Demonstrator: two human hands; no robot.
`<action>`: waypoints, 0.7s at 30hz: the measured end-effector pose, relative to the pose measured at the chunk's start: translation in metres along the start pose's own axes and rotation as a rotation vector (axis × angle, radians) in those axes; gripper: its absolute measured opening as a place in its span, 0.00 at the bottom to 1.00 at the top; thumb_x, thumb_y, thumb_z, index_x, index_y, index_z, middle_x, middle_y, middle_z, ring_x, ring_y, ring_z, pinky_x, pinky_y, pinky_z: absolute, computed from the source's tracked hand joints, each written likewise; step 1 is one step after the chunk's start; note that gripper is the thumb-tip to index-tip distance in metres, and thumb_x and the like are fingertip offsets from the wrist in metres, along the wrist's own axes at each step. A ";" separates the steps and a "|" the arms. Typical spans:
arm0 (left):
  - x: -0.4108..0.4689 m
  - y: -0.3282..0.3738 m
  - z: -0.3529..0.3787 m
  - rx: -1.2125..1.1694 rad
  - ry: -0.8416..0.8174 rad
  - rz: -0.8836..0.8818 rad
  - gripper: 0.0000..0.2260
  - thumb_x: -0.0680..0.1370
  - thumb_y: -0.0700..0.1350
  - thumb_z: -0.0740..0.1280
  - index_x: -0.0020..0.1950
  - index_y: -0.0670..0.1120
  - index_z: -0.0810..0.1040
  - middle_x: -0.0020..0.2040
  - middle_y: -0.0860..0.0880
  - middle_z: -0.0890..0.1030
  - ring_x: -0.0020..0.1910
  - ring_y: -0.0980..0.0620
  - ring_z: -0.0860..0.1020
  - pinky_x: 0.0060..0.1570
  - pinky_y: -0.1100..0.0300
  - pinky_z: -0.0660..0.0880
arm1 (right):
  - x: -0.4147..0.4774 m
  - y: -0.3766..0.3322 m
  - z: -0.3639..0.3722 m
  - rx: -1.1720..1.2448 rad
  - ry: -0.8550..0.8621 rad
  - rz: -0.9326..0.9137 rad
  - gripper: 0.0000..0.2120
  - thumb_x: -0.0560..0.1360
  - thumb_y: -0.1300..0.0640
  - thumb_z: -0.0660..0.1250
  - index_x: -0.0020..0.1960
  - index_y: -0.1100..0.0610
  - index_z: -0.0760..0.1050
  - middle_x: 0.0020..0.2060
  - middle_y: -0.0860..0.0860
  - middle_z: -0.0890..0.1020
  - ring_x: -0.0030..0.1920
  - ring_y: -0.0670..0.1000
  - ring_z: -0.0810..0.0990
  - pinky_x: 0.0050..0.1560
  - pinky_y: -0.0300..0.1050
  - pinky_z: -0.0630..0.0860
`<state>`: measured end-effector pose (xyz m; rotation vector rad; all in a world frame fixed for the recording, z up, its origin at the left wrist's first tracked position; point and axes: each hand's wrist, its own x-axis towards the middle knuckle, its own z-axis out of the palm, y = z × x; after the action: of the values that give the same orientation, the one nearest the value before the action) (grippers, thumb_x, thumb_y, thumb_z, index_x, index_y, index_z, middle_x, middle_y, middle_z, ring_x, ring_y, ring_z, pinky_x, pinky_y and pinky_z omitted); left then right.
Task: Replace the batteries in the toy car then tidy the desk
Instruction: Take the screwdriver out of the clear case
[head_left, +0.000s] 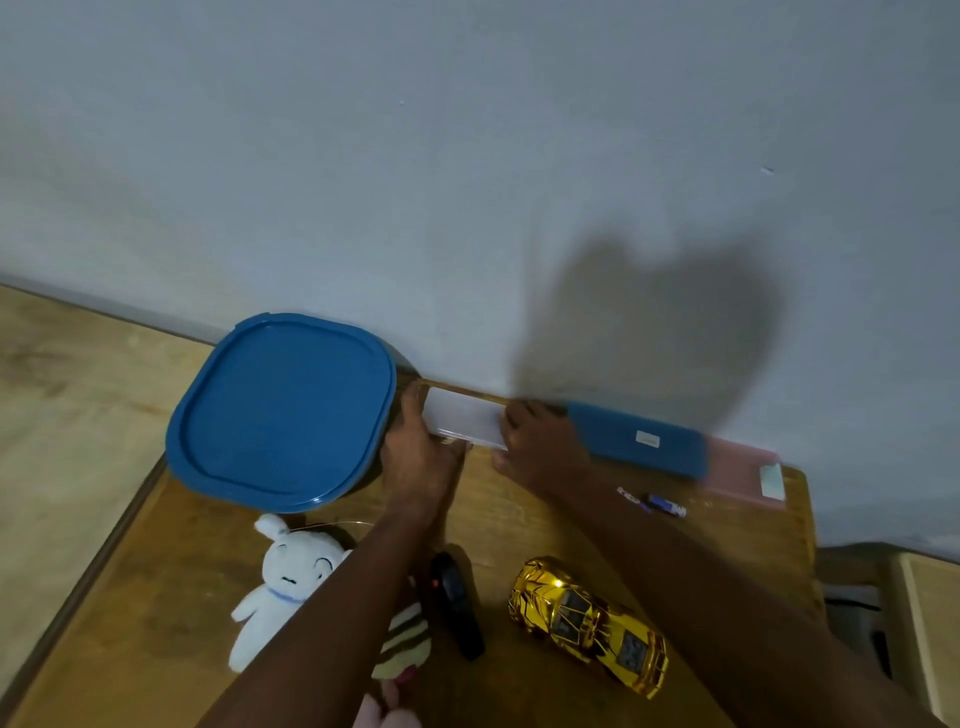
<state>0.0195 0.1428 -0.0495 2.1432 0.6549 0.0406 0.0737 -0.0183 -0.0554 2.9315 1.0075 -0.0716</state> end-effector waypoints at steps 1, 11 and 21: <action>0.000 -0.001 0.000 -0.004 -0.001 0.008 0.41 0.69 0.45 0.80 0.77 0.51 0.61 0.64 0.42 0.80 0.61 0.41 0.79 0.52 0.55 0.76 | 0.001 -0.001 0.002 -0.010 0.005 -0.006 0.17 0.62 0.48 0.77 0.42 0.61 0.81 0.39 0.54 0.79 0.38 0.55 0.80 0.27 0.43 0.71; 0.000 -0.002 -0.001 -0.023 0.018 0.018 0.42 0.68 0.44 0.80 0.75 0.53 0.61 0.64 0.43 0.80 0.62 0.41 0.79 0.53 0.53 0.76 | 0.007 0.007 -0.006 0.141 0.035 -0.014 0.13 0.65 0.47 0.69 0.36 0.59 0.80 0.36 0.54 0.80 0.36 0.58 0.80 0.32 0.43 0.70; -0.008 -0.009 0.004 0.170 -0.028 0.081 0.19 0.75 0.46 0.75 0.65 0.47 0.76 0.59 0.47 0.81 0.59 0.47 0.79 0.58 0.48 0.79 | 0.010 0.035 -0.029 0.313 0.368 0.151 0.07 0.71 0.53 0.72 0.45 0.55 0.83 0.42 0.51 0.81 0.40 0.54 0.82 0.33 0.45 0.76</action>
<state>0.0095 0.1410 -0.0572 2.3292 0.5719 -0.0010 0.1043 -0.0379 -0.0267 3.3820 0.8717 0.3604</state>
